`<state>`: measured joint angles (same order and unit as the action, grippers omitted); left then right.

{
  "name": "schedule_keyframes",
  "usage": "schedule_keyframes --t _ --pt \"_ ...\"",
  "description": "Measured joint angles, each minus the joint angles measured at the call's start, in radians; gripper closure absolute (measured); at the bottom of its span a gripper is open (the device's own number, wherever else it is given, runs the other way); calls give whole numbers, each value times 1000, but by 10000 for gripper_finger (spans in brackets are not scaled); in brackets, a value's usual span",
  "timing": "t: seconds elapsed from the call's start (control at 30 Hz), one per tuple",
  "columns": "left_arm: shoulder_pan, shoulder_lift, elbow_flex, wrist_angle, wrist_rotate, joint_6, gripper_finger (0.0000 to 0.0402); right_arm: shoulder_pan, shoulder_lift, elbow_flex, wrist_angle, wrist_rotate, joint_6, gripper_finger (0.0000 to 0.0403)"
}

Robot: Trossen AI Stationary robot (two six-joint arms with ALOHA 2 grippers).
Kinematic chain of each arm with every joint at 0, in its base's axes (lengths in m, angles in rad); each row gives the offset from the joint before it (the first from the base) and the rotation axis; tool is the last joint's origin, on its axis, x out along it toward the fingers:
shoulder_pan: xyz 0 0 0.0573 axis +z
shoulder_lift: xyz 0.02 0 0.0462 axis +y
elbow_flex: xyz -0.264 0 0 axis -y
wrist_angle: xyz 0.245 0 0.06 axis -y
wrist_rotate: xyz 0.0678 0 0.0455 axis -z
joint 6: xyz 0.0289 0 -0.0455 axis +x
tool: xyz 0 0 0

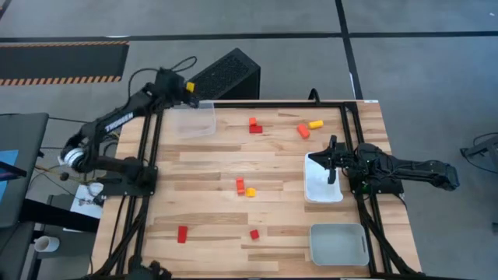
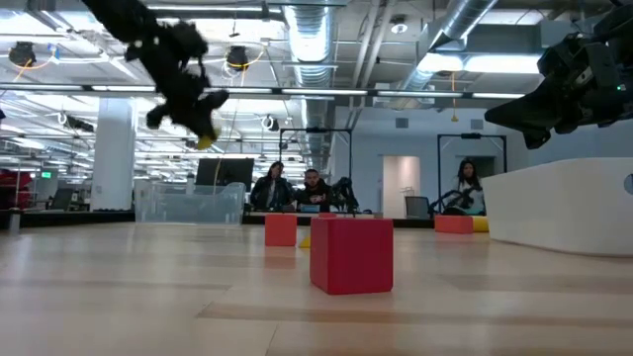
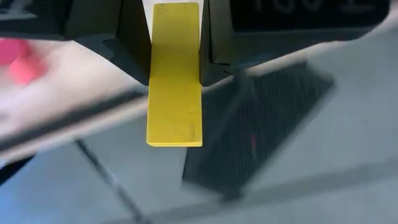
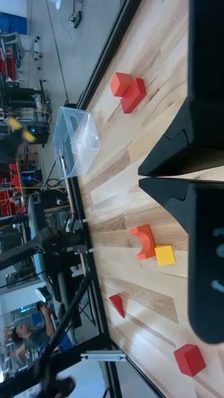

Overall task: Sort & place blocks by color
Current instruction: Put the left yellow block into the transparent bin, then put the top right orange block into the white bin

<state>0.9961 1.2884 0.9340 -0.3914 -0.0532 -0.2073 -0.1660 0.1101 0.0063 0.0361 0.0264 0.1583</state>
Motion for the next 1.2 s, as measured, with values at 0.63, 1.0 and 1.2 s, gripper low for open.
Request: schedule_keyframes --t 0.63,1.0,1.2 --pt "-52 286 -1 -136 -3 248 311 0 0 0 0 0 0 361" --pt "-63 283 -1 -134 41 195 238 0 0 0 0 0 0 361" --pt "-66 221 -1 -134 52 183 197 0 0 0 0 0 0 361"
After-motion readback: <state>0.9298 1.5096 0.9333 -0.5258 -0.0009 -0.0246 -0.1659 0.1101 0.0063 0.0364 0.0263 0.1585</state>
